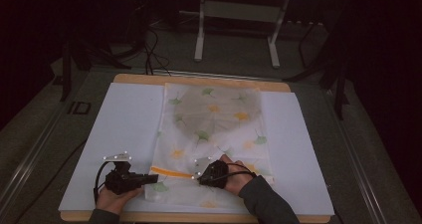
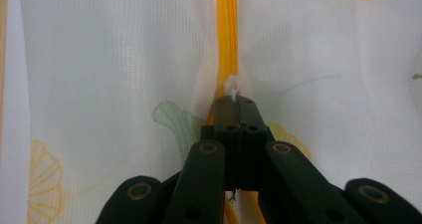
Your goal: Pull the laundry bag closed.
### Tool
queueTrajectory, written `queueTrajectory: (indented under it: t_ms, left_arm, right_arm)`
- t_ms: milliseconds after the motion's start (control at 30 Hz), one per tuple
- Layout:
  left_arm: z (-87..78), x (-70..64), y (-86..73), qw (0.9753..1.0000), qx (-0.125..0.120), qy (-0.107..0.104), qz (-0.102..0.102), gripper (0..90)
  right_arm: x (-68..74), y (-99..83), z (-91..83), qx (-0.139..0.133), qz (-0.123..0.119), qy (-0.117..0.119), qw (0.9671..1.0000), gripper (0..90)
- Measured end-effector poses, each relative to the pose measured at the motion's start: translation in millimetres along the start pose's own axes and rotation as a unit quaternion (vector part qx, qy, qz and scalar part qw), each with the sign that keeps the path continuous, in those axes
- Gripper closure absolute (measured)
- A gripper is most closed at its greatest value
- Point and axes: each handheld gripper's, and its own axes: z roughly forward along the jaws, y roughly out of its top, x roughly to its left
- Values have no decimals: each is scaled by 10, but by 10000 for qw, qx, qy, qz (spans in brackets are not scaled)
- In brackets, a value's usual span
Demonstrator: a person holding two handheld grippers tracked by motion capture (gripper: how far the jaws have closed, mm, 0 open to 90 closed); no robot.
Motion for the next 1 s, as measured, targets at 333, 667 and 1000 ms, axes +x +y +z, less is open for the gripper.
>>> queueTrajectory:
  t_ms: [333, 667, 1000]
  left_arm:
    - [-4, -2, 1, 10000, -13, -6, 4, 884]
    - [-13, 0, -1, 10000, -23, 1, -15, 884]
    - [-19, 3, -4, 10000, -52, 18, -13, 884]
  right_arm:
    - [2, -25, -16, 36, -21, -38, 10000, 900]
    - [0, -79, -55, 83, -22, -61, 9999, 900]
    - [-4, -164, -96, 121, 65, -84, 9999, 900]
